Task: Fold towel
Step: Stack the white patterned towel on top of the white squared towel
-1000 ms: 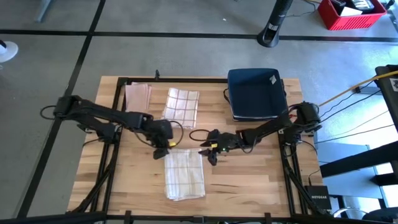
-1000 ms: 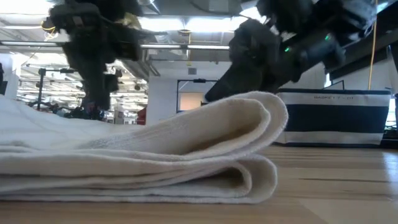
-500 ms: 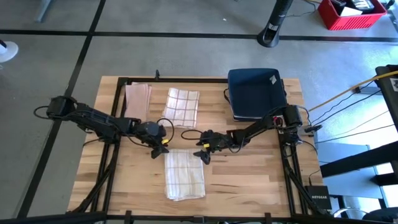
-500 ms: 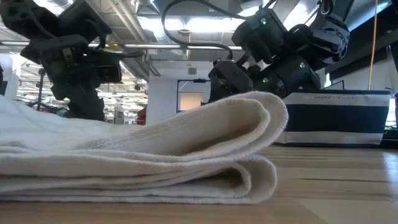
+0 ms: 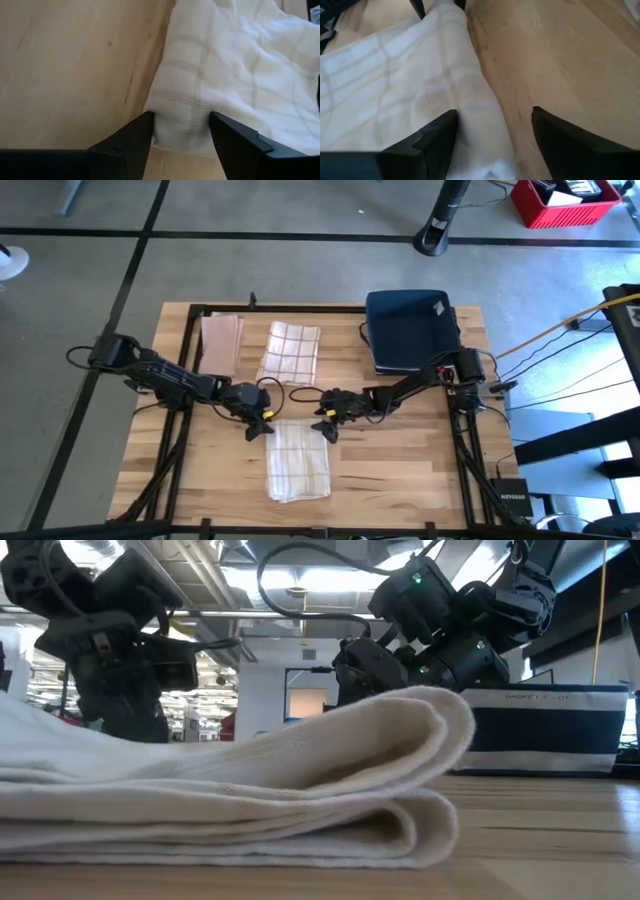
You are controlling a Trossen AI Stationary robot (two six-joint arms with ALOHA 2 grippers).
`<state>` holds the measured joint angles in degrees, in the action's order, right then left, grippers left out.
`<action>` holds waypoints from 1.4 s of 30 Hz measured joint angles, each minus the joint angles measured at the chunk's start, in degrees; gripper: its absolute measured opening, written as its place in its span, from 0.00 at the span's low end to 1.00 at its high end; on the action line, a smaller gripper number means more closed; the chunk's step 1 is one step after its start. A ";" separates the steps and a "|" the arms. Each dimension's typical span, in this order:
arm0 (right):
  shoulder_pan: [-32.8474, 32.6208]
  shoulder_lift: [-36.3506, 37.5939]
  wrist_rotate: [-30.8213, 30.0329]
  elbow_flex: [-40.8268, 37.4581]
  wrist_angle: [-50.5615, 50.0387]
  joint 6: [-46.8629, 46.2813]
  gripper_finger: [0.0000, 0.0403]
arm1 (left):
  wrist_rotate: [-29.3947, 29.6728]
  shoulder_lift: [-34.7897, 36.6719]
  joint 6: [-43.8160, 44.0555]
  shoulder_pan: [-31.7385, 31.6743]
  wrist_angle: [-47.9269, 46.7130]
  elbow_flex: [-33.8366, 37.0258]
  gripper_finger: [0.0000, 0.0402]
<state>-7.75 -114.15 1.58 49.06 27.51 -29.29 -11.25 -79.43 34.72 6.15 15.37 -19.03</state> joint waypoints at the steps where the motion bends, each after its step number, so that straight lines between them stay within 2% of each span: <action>1: 0.00 0.00 0.00 -0.02 -0.02 0.04 0.63 | 0.22 -0.90 -0.10 -0.04 1.07 -0.02 0.48; 8: 0.00 -0.02 0.03 -0.09 -0.12 1.36 0.60 | 0.91 -4.42 -3.35 0.16 5.71 -0.11 0.48; 10: 0.00 -0.02 0.05 -0.11 -0.20 1.68 0.59 | 1.19 -4.45 -5.02 0.36 5.37 -0.11 0.44; 14: -0.02 0.94 0.62 -0.15 -1.01 3.37 0.59 | 1.60 -4.49 -5.43 0.50 4.68 -0.09 0.24; 16: 0.30 2.73 1.69 -0.33 -3.54 4.14 0.59 | 1.54 -4.53 -5.80 0.50 3.86 -0.09 0.11; 18: 0.61 5.40 3.22 -0.49 -7.56 4.68 0.59 | 1.53 -4.47 -5.66 0.50 2.87 -0.17 0.04; 22: 1.03 10.76 4.58 -0.47 -15.12 6.27 0.59 | 1.42 -4.46 -5.59 0.50 1.76 -0.17 0.05; 25: 0.92 11.54 3.98 -0.42 -17.47 6.48 0.59 | 1.39 -4.46 -6.26 0.50 2.15 -0.15 0.02; 31: 0.96 7.63 1.04 -0.39 -10.36 5.26 0.59 | 1.60 -4.53 -6.63 0.52 2.15 -0.09 0.03; 36: 0.90 4.77 6.13 -0.21 -7.91 2.32 0.59 | 1.77 -4.53 -6.91 0.52 2.07 -0.07 0.03; 42: 0.26 1.85 6.10 -0.14 -6.85 1.29 0.58 | 1.84 -4.53 -6.89 0.52 2.55 -0.03 0.02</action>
<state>-7.49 -112.29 7.69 48.92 20.66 -28.00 -9.41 -83.96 27.83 6.68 17.92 -19.06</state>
